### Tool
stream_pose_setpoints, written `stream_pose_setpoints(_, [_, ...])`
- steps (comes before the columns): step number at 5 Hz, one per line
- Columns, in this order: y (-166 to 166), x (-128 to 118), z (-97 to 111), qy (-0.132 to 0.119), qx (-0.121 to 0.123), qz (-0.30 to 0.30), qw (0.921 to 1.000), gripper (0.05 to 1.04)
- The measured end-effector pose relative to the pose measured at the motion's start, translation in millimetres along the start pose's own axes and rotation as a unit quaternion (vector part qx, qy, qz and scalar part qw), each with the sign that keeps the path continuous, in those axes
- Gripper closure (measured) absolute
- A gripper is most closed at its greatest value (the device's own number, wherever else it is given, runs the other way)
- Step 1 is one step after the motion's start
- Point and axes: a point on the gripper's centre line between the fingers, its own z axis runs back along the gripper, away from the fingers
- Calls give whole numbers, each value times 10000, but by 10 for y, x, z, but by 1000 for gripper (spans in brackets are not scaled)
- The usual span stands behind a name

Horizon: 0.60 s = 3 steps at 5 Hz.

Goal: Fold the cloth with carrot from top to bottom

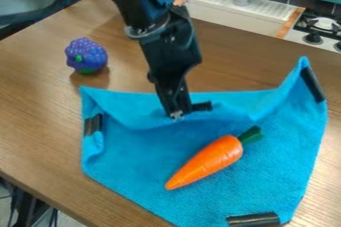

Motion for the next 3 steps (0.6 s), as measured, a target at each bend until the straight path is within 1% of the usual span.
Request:
stream_pose_setpoints(1, [-203, -35, -14, 59, -87, -95, 9999, 1034])
stream_pose_setpoints(2, [-432, -4, 32, 35, -167, -108, 9998, 1034])
stream_pose_setpoints(3, [-595, -3, 22, 97, -295, -5, 9995, 1034])
